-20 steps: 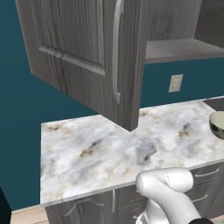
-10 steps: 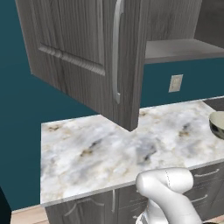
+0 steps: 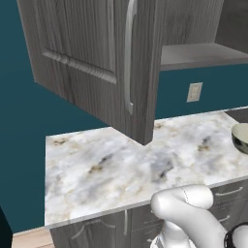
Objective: Open the cabinet and move the ladle to the pot. Then close the cabinet.
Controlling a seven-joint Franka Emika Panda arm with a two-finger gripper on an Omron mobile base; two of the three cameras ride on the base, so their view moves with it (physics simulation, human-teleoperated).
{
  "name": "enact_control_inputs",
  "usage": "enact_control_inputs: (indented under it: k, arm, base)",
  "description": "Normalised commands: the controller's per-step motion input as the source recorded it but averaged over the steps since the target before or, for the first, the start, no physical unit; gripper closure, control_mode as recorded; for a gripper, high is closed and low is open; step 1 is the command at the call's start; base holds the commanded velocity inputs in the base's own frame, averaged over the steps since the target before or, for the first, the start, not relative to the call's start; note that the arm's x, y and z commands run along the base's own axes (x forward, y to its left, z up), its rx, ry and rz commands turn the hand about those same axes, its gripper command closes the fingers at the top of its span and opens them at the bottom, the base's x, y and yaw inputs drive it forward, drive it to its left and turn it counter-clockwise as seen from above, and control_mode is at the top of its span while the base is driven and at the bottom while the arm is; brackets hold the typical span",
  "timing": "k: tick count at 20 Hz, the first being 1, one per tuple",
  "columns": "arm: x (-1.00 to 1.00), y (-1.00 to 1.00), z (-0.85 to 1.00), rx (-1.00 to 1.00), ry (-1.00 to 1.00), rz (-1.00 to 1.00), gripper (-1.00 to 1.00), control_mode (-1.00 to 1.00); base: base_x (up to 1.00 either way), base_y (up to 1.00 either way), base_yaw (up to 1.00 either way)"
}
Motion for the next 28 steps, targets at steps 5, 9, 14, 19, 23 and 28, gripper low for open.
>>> enact_control_inputs:
  k: [5, 9, 14, 19, 23, 28]
  arm:
    - [0.86, -0.37, 0.0, 0.25, -0.03, 0.2, -1.0, -1.0]
    - [0.67, -0.26, -0.01, 0.23, -0.06, 0.2, -1.0, -1.0]
    - [0.43, 0.01, -0.02, 0.2, -0.05, 0.22, -1.0, -1.0]
    - [0.14, 0.42, 0.01, 0.12, -0.16, 0.2, -1.0, -1.0]
    - [0.05, 0.64, 0.06, 0.05, -0.22, 0.16, -1.0, -1.0]
    - [0.09, 0.74, 0.15, 0.01, -0.25, 0.14, -1.0, -1.0]
  base:
    - [0.0, 0.0, 0.0]
    - [0.0, 0.0, 0.0]
    - [0.0, 0.0, 0.0]
    - [0.0, 0.0, 0.0]
    - [0.0, 0.0, 0.0]
    - [0.0, 0.0, 0.0]
